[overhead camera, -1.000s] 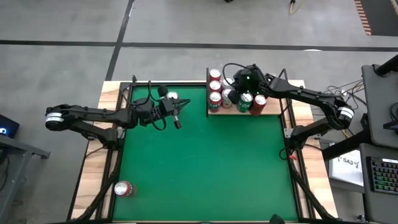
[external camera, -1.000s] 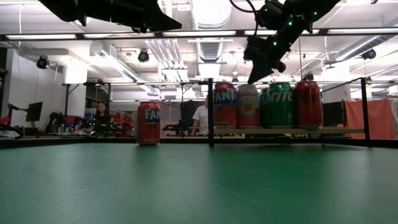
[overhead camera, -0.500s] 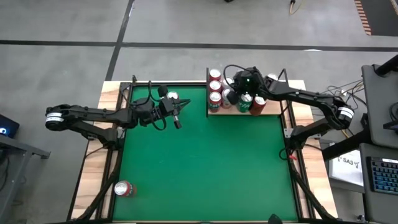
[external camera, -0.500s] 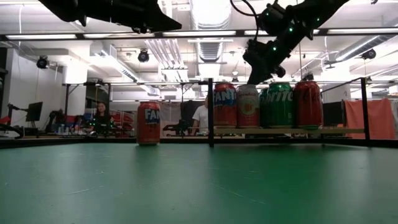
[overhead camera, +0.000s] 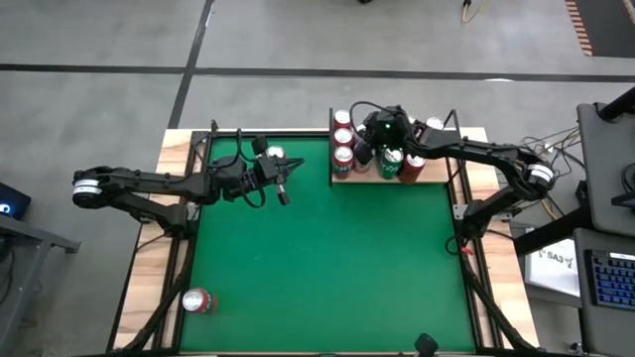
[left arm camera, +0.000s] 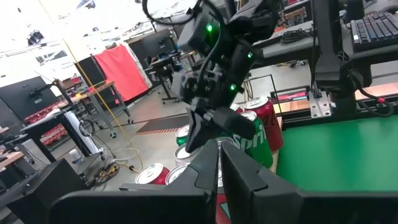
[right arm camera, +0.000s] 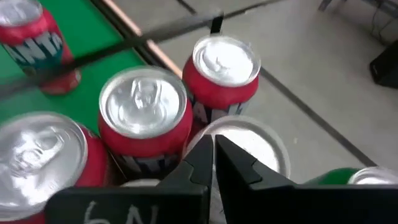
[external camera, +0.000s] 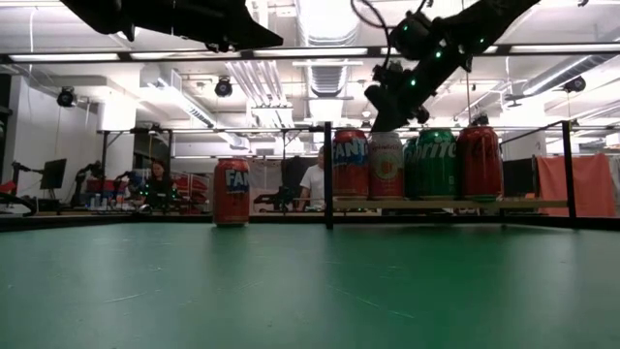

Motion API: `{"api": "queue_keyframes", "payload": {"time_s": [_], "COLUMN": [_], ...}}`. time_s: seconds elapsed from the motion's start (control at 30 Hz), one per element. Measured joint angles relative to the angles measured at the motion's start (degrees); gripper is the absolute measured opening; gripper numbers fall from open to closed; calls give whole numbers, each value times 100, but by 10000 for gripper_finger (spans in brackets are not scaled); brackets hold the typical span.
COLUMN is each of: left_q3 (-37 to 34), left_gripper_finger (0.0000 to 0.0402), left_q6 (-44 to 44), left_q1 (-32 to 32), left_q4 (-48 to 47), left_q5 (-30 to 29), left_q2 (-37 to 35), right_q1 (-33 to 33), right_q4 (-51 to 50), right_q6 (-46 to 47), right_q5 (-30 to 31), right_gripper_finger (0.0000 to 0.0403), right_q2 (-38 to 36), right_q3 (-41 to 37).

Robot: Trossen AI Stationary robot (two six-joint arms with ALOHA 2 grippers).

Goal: Place canned beverage on shelf
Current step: Adjust the soda cans on the shelf

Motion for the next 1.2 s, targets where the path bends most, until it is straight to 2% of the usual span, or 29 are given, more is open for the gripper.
{"api": "queue_keyframes", "payload": {"time_s": [0.47, 1.2], "left_q3": [0, -2], "left_gripper_finger": [1, 1], "left_q6": [-18, -530], "left_q1": [0, 0], "left_q4": [0, 2], "left_q5": [0, 20], "left_q2": [0, 0], "right_q1": [44, 39], "right_q4": [-570, -354], "right_q6": [258, 5], "right_q5": [-207, -142], "right_gripper_finger": [9, 9], "right_q2": [-244, -286], "right_q3": [3, 171]}}
